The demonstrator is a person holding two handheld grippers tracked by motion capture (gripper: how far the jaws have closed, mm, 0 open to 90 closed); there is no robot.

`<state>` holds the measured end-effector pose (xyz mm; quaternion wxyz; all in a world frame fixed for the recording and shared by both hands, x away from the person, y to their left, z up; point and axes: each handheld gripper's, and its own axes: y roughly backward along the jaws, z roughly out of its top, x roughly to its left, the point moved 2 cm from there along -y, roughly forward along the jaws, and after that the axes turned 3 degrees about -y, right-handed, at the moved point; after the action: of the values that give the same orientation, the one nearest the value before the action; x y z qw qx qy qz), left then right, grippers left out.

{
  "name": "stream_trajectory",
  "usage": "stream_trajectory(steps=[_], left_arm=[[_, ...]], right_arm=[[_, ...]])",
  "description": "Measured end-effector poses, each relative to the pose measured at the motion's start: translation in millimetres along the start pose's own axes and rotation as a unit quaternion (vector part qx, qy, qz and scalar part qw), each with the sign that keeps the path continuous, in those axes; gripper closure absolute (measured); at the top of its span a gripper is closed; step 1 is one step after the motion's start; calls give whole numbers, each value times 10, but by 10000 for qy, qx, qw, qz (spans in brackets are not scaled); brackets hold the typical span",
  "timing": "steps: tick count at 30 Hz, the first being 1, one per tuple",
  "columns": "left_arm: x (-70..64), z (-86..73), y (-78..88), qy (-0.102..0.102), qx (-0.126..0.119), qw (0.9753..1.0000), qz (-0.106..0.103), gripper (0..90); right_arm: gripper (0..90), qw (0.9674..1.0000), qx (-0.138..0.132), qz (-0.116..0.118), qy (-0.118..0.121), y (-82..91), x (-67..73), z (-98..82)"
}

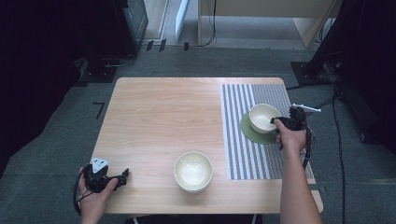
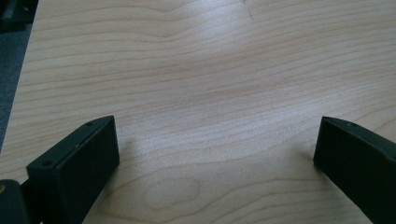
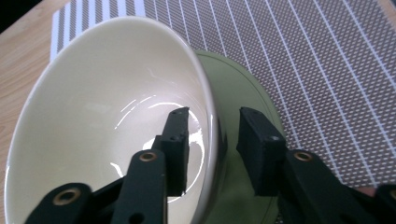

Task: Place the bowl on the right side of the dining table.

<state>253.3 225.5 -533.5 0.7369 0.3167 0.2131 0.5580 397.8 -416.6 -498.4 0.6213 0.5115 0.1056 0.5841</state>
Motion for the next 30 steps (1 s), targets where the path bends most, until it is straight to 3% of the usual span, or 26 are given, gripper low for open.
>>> stream_trajectory(steps=[4, 7, 11, 12, 13, 15, 17, 19, 22, 25, 30], left_arm=[[0, 0, 0, -1, 1, 10000, 0, 0], [0, 0, 0, -1, 2, 10000, -1, 0], [0, 0, 0, -2, 2, 10000, 0, 0], [0, 0, 0, 0, 1, 10000, 0, 0], [0, 0, 0, -1, 2, 10000, 0, 0], [0, 0, 0, -2, 3, 10000, 0, 0], [0, 0, 0, 0, 2, 10000, -1, 0], [0, 0, 0, 0, 0, 10000, 0, 0], [0, 0, 0, -1, 0, 10000, 0, 0], [0, 0, 0, 1, 0, 10000, -1, 0], [0, 0, 0, -1, 0, 10000, 0, 0]], right_arm=[[538, 9995, -204, 15, 225, 57, 14, -14], [440, 9974, -368, -361, 495, 104, 50, -44], [416, 9961, -502, -473, 555, 157, 77, -78], [365, 9959, -503, -459, 603, 165, 87, -90], [359, 9955, -533, -276, 730, 180, 99, -111], [335, 9945, -575, -333, 809, 203, 123, -138], [251, 9922, -699, -303, 991, 230, 148, -166], [165, 9902, -890, -174, 1063, 264, 181, -203], [105, 9889, -975, -225, 1098, 291, 208, -245], [26, 9872, -1068, -85, 1185, 307, 220, -291], [0, 9838, -1245, 10, 1290, 343, 229, -366]])
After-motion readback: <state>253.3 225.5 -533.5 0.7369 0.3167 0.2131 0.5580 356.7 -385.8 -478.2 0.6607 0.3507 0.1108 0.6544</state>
